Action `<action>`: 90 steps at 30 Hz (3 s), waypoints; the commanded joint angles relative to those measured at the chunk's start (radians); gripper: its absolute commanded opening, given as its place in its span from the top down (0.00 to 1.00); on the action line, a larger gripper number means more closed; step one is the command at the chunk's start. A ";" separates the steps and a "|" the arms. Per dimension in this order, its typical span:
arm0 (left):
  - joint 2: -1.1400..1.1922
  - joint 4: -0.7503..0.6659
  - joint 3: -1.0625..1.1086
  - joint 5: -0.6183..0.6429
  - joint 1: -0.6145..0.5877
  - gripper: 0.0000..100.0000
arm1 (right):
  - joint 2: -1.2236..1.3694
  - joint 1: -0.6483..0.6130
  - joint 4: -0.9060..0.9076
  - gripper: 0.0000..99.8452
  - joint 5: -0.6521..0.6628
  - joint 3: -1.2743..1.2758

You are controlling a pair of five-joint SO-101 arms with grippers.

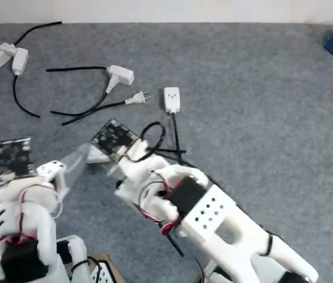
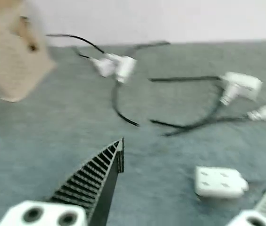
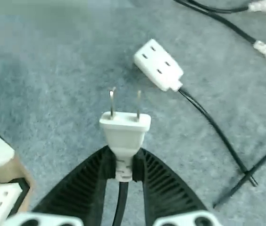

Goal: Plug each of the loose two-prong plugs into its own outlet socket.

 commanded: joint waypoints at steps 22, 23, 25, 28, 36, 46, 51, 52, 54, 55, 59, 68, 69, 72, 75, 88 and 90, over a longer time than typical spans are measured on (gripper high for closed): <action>0.219 -0.006 0.166 0.011 0.240 0.54 | -0.173 -0.018 0.076 0.99 -0.038 -0.097; 0.219 -0.006 0.171 0.008 0.240 0.54 | -0.173 -0.018 0.076 0.99 -0.038 -0.097; 0.219 -0.006 0.173 0.005 0.240 0.54 | -0.173 -0.002 0.076 0.99 -0.038 -0.097; 0.219 -0.006 0.174 0.003 0.240 0.54 | -0.173 0.028 0.077 0.99 -0.038 -0.097; 0.219 -0.051 0.163 0.006 0.171 0.54 | -0.170 0.035 0.094 0.99 -0.017 -0.088; 0.229 -0.163 0.117 -0.043 -0.239 0.54 | 0.364 0.087 0.288 0.99 -0.012 -0.513; 0.229 -0.164 0.127 -0.046 -0.390 0.54 | 0.759 0.084 0.527 0.99 -0.020 -1.015; 0.229 -0.167 0.140 -0.048 -0.420 0.54 | 0.826 0.084 0.572 0.99 -0.017 -1.116; 0.229 -0.170 0.171 -0.083 -0.463 0.54 | 0.949 0.084 0.651 0.99 0.020 -1.313; 0.229 -0.170 0.191 -0.114 -0.476 0.54 | 1.003 0.082 0.688 0.99 0.080 -1.408; 0.229 -0.216 0.263 -0.172 -0.549 0.54 | 1.164 0.077 0.765 0.99 0.241 -1.709; 0.220 -0.295 0.354 -0.279 -0.768 0.54 | 1.264 0.070 0.762 0.99 0.674 -1.725; 0.220 -0.313 0.367 -0.285 -0.777 0.54 | 1.264 0.074 0.762 0.99 0.703 -1.725; 0.226 -0.347 0.387 -0.287 -0.776 0.54 | 1.271 0.094 0.743 0.99 0.623 -1.733; 0.229 -0.364 0.384 -0.265 -0.691 0.54 | 1.260 0.143 0.736 0.99 0.361 -1.755; 0.231 -0.219 0.170 -0.146 -0.409 0.54 | 1.067 0.232 0.768 0.99 0.068 -1.914; 0.231 -0.203 0.166 -0.146 -0.395 0.54 | 0.952 0.240 0.768 0.99 0.032 -1.784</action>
